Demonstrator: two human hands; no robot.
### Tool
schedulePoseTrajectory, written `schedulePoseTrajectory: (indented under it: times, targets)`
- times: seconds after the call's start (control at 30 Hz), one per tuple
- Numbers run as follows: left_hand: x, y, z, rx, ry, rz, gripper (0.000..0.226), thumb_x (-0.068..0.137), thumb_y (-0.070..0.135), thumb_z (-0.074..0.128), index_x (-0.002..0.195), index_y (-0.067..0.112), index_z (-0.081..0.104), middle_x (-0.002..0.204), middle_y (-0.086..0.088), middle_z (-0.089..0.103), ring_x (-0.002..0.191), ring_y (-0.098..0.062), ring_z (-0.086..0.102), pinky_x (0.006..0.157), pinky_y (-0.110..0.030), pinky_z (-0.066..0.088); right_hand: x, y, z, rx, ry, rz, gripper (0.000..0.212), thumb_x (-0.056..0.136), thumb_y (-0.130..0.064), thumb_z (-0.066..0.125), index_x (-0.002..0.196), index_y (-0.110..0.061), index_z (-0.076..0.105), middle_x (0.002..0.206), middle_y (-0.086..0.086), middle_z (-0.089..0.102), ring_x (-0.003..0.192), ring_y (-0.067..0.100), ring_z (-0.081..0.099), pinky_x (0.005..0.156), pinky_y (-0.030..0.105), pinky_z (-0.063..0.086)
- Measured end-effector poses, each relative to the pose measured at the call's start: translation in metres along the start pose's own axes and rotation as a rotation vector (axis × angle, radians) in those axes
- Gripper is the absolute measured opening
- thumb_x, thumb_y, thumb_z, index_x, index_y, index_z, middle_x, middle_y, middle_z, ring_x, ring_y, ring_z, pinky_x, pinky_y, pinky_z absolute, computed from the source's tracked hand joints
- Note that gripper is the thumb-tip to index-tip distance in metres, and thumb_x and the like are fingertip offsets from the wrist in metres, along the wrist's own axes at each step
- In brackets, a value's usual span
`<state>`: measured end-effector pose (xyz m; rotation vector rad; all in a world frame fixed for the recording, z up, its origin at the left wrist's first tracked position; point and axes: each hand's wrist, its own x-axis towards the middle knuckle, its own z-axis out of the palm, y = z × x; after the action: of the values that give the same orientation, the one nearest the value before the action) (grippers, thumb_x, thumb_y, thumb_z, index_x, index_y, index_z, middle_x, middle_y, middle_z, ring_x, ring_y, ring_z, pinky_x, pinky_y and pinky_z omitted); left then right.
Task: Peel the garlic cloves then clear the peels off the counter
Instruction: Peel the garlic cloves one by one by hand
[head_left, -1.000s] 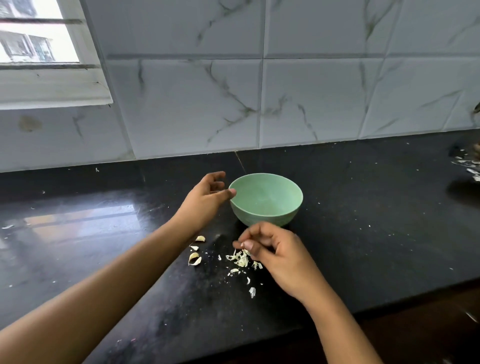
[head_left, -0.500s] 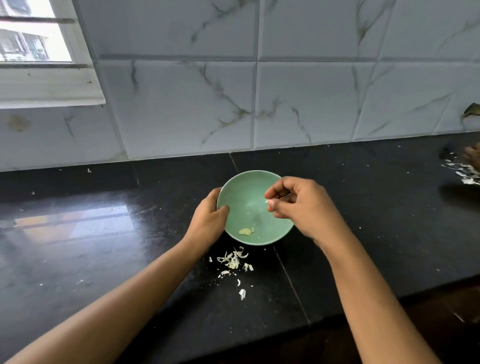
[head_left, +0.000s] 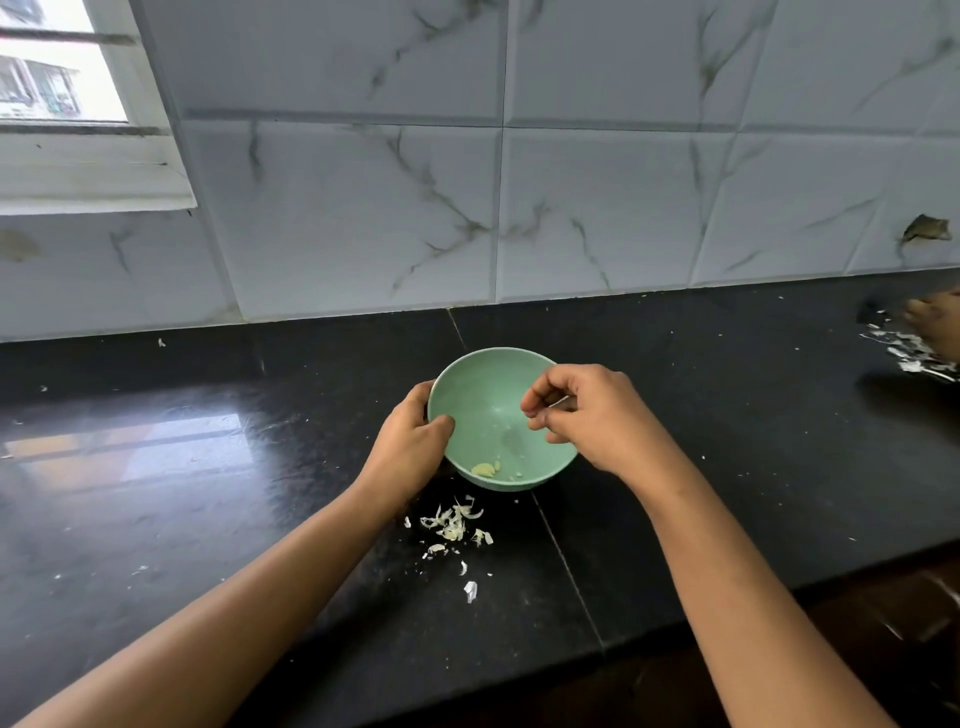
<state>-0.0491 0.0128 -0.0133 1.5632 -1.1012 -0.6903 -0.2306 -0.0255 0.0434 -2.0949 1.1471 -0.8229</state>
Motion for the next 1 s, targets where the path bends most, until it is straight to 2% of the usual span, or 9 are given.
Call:
schedulePoseTrajectory:
  times: [0.23,0.33,0.43,0.5,0.6,0.7,0.8,0.87,1.0]
  targets:
    - [0.004,0.01,0.001,-0.141,-0.043,-0.181,0.034,0.09,0.007,0.048,0.122,0.019,0.05,0.102,-0.002,0.06,0.086,-0.02,0.062,0.058,-0.033,0.056,-0.007,0.002,0.01,0.105,0.119,-0.101,0.023,0.083,-0.001,0.063,0.076,-0.022,0.068,0.077,-0.005,0.07,0.076,0.006,0.069,0.074,0.035,0.059]
    - [0.007,0.017,0.0,-0.201,-0.129,-0.284,0.036,0.092,0.013,0.052,0.127,0.015,0.048,0.111,-0.008,0.059,0.092,-0.022,0.059,0.06,-0.033,0.057,-0.019,-0.007,0.023,0.139,0.134,-0.184,0.024,0.082,-0.003,0.066,0.075,-0.026,0.067,0.077,-0.009,0.07,0.076,0.005,0.068,0.075,0.03,0.058]
    - [0.006,0.022,-0.015,-0.185,-0.147,-0.271,0.039,0.094,0.024,0.056,0.131,0.017,0.046,0.114,-0.007,0.059,0.098,-0.02,0.059,0.067,-0.034,0.053,-0.03,-0.015,0.04,0.117,0.114,-0.261,0.018,0.082,-0.004,0.067,0.08,-0.022,0.069,0.076,-0.013,0.068,0.073,0.0,0.065,0.071,0.017,0.054]
    - [0.004,0.017,-0.036,-0.064,-0.094,-0.16,0.039,0.094,0.027,0.057,0.13,0.019,0.049,0.119,-0.004,0.059,0.105,-0.019,0.059,0.072,-0.034,0.051,-0.035,-0.018,0.053,0.075,0.057,-0.287,0.013,0.083,-0.005,0.067,0.084,-0.018,0.07,0.07,-0.018,0.062,0.066,-0.006,0.06,0.065,0.01,0.048]
    - [-0.005,0.002,-0.074,0.034,-0.089,0.008,0.017,0.094,0.017,0.057,0.107,0.027,0.061,0.112,-0.003,0.066,0.096,-0.016,0.063,0.079,-0.038,0.049,-0.036,-0.019,0.076,-0.037,-0.011,-0.34,0.011,0.083,-0.006,0.065,0.088,-0.014,0.07,0.07,-0.017,0.058,0.063,-0.007,0.054,0.062,0.007,0.039]
    - [-0.016,-0.017,-0.101,0.245,-0.166,0.102,0.025,0.092,0.009,0.059,0.099,0.033,0.062,0.102,0.003,0.07,0.087,-0.011,0.064,0.075,-0.034,0.051,-0.026,-0.017,0.099,-0.188,-0.08,-0.346,0.014,0.087,-0.009,0.061,0.096,-0.014,0.07,0.091,0.0,0.067,0.08,0.008,0.058,0.073,0.023,0.043]
    - [-0.013,-0.032,-0.117,0.609,-0.171,0.148,0.023,0.089,0.014,0.064,0.101,0.034,0.064,0.097,0.01,0.069,0.077,-0.003,0.062,0.068,-0.02,0.05,-0.013,-0.021,0.118,-0.327,-0.151,-0.329,0.019,0.09,-0.015,0.057,0.105,-0.017,0.068,0.103,0.004,0.065,0.096,0.024,0.06,0.083,0.036,0.047]
    - [-0.011,-0.036,-0.122,0.71,-0.222,0.144,0.021,0.087,0.02,0.067,0.105,0.031,0.067,0.096,0.01,0.068,0.074,0.002,0.058,0.063,-0.012,0.042,-0.005,-0.028,0.126,-0.41,-0.185,-0.347,0.02,0.091,-0.019,0.056,0.108,-0.019,0.067,0.105,0.004,0.063,0.1,0.025,0.059,0.083,0.036,0.047]
    - [-0.011,-0.036,-0.119,0.727,-0.261,0.184,0.014,0.084,0.028,0.071,0.097,0.031,0.073,0.081,0.015,0.062,0.073,0.001,0.055,0.061,-0.007,0.036,0.009,-0.032,0.135,-0.47,-0.226,-0.321,0.021,0.09,-0.027,0.06,0.109,-0.022,0.067,0.107,0.002,0.061,0.102,0.023,0.059,0.079,0.031,0.044]
